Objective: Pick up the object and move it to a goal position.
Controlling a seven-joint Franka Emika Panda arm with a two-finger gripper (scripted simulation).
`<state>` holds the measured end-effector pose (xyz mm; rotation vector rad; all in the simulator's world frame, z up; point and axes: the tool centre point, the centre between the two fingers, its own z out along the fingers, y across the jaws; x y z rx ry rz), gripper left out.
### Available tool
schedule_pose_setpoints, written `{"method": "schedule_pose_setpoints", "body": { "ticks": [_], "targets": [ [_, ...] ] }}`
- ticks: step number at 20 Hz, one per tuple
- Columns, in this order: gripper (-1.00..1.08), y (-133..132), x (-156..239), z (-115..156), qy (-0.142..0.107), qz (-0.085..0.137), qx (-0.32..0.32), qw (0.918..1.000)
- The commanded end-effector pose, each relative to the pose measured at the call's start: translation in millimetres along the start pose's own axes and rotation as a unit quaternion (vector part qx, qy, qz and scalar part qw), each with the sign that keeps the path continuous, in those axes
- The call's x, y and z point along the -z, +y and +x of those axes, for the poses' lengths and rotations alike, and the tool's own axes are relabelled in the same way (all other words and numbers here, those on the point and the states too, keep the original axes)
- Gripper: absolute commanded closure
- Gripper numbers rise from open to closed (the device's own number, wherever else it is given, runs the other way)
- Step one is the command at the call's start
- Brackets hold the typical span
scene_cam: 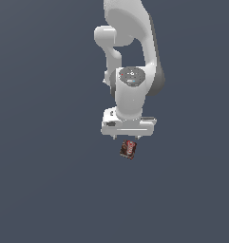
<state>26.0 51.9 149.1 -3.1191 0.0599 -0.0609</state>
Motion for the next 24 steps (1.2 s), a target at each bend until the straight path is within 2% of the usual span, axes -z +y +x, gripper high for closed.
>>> {"method": "schedule_pose_setpoints", "body": {
  "ticks": [1, 13, 24],
  "targets": [
    [-0.92, -3, -13, -1, -0.003, -0.001, -0.022, 0.9997],
    [-0.92, -17, -70, -10, -0.015, -0.011, -0.127, 0.9918],
    [-0.92, -20, -83, -13, -0.018, -0.014, -0.148, 0.9887]
  ]
}}
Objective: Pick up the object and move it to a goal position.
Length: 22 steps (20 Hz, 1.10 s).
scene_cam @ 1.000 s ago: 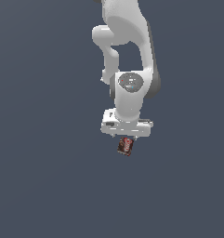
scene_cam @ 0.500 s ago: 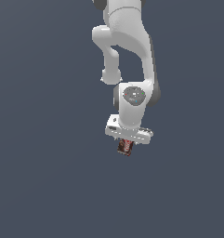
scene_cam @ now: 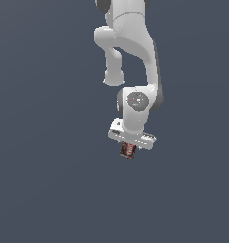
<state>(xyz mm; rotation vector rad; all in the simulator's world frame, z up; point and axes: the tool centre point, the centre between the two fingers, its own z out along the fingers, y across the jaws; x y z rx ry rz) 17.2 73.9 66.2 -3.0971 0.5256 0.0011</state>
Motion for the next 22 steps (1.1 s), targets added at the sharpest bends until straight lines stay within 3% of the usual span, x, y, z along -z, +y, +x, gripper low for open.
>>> {"method": "schedule_pose_setpoints", "body": {
  "ticks": [1, 17, 18, 22],
  "targets": [
    [-0.92, 0, -1, 0, 0.0, 0.0, 0.0, 1.0],
    [-0.92, 0, -50, 0, 0.0, 0.0, -0.002, 1.0],
    [1.08, 0, -50, 0, 0.0, 0.0, -0.002, 1.0],
    [1.08, 0, -50, 0, 0.0, 0.0, -0.002, 1.0]
  ]
}}
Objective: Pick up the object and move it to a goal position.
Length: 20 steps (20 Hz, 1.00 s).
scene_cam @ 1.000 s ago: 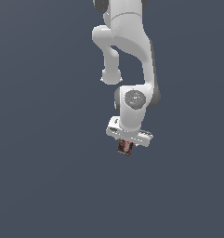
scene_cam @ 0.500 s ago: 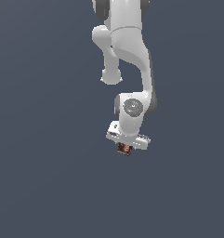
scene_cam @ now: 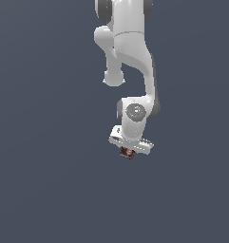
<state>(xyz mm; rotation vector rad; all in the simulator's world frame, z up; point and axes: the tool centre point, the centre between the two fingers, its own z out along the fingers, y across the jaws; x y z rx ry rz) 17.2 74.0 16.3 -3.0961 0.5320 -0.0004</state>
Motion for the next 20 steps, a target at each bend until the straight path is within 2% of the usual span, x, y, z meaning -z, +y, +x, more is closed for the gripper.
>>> {"method": "schedule_pose_setpoints", "body": {
  "ticks": [1, 11, 20],
  "targets": [
    [1.08, 0, -1, 0, 0.0, 0.0, 0.0, 1.0],
    [1.08, 3, 5, 6, 0.0, 0.0, 0.0, 1.0],
    [1.08, 18, 38, 45, 0.0, 0.0, 0.0, 1.0]
  ]
}}
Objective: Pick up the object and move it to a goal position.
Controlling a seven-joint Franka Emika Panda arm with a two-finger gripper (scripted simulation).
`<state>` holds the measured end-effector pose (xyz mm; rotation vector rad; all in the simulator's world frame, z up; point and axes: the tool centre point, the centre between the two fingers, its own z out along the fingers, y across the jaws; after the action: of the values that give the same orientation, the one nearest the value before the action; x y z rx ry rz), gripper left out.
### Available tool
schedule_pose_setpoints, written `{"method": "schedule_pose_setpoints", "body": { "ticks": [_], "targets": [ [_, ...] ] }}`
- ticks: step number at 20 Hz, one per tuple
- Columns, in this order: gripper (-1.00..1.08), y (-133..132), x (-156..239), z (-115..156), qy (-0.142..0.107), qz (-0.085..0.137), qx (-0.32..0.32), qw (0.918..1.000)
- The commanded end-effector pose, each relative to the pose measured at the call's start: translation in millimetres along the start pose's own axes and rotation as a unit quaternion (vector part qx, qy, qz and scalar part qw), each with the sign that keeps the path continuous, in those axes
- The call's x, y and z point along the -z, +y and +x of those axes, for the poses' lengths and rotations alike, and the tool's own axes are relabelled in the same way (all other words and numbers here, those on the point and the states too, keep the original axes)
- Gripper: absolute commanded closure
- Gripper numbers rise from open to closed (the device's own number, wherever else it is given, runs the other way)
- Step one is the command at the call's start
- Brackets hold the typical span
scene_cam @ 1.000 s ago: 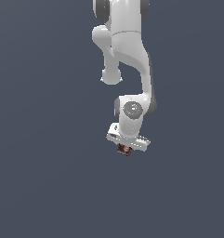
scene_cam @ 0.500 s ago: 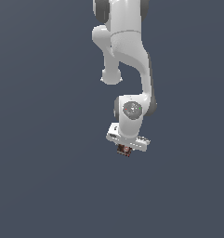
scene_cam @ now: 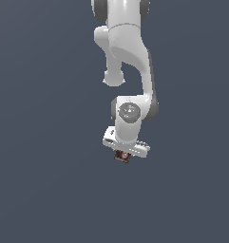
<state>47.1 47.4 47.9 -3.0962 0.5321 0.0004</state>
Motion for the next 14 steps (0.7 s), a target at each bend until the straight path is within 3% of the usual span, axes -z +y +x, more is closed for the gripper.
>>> {"method": "schedule_pose_setpoints", "body": {
  "ticks": [1, 7, 14],
  "targets": [
    [1.08, 5, 11, 13, 0.0, 0.0, 0.0, 1.0],
    [1.08, 12, 26, 32, 0.0, 0.0, 0.0, 1.0],
    [1.08, 12, 28, 35, 0.0, 0.0, 0.0, 1.0]
  ]
}}
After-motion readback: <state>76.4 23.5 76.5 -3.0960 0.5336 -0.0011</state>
